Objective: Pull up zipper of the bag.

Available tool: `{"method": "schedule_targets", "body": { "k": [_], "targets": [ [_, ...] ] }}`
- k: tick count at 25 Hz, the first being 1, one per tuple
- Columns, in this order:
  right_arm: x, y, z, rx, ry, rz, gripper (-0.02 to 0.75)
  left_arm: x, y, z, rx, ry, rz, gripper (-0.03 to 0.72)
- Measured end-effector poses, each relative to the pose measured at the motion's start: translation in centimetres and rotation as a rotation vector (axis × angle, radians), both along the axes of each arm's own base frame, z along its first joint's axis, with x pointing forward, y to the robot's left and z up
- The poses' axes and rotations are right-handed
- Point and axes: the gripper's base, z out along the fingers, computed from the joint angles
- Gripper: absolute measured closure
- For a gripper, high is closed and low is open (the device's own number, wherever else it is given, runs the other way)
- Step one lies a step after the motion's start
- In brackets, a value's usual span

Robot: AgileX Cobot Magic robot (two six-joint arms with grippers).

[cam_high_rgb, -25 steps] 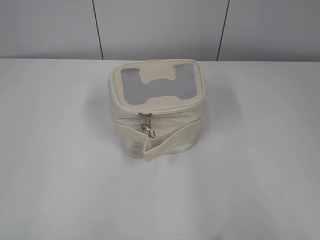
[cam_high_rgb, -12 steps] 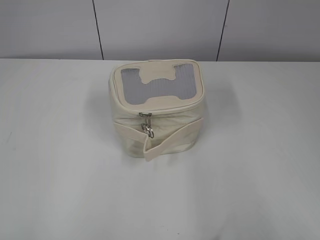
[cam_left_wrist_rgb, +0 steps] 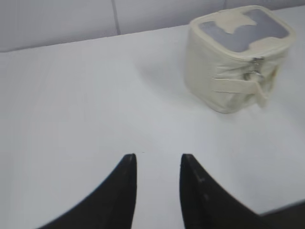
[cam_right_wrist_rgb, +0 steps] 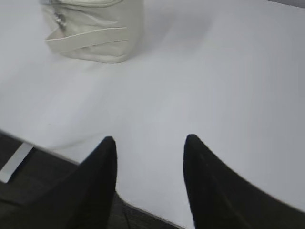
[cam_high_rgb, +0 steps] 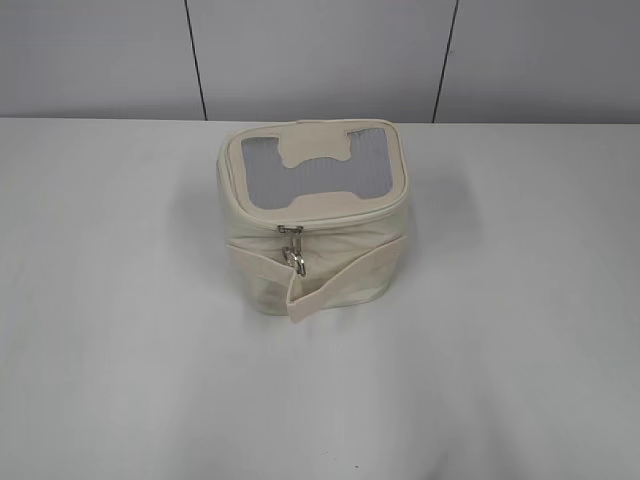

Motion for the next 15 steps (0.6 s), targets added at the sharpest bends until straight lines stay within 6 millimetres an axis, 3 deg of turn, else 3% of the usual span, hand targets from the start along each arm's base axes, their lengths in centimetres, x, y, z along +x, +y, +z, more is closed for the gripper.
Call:
{"method": "schedule_targets", "body": {
  "k": [5, 15],
  "targets": [
    [0.14, 0.22, -0.10, 0.003, 0.004, -0.252, 0.370, 0.04, -0.26, -0.02, -0.001, 0.000, 0.245, 0.452],
    [0.17, 0.25, -0.12, 0.004, 0.005, -0.285, 0.370, 0.04, -0.27, -0.02, -0.001, 0.000, 0.253, 0.452]
  ]
}}
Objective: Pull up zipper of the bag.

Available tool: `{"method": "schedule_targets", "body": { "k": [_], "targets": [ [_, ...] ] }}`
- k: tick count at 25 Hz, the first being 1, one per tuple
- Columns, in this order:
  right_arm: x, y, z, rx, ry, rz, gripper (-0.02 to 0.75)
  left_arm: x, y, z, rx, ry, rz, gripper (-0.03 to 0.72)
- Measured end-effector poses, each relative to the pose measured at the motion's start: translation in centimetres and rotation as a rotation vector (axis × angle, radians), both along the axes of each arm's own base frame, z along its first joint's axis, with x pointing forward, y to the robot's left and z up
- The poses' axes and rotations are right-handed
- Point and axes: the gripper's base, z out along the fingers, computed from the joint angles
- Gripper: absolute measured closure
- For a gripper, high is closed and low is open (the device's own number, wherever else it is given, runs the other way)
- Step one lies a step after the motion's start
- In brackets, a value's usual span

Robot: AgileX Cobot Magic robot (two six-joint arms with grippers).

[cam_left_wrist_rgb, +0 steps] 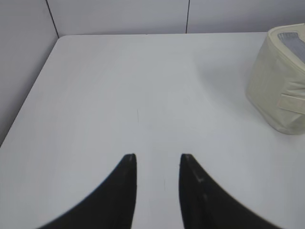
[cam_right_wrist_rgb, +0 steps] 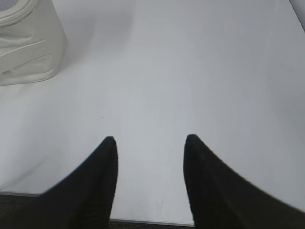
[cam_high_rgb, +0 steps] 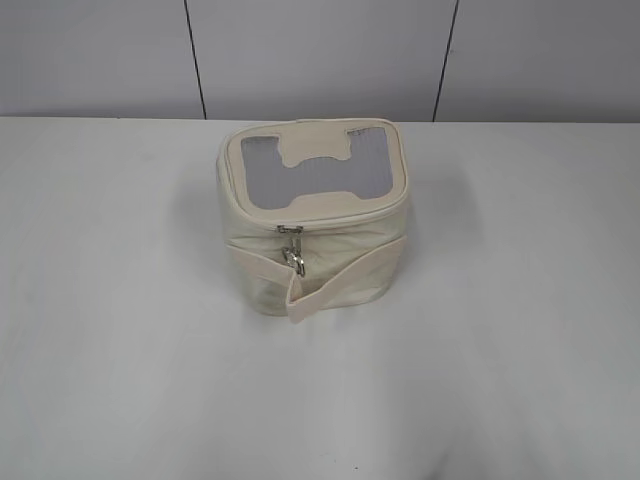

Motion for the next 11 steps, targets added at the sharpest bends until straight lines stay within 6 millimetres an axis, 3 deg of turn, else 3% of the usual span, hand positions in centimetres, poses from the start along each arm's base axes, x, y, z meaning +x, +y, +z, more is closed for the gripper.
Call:
{"method": "schedule_targets", "body": {
  "k": [11],
  "targets": [
    [0.00, 0.00, 0.00, 0.000, 0.000, 0.000, 0.370, 0.00, 0.00, 0.00, 0.000, 0.000, 0.000, 0.452]
  ]
}}
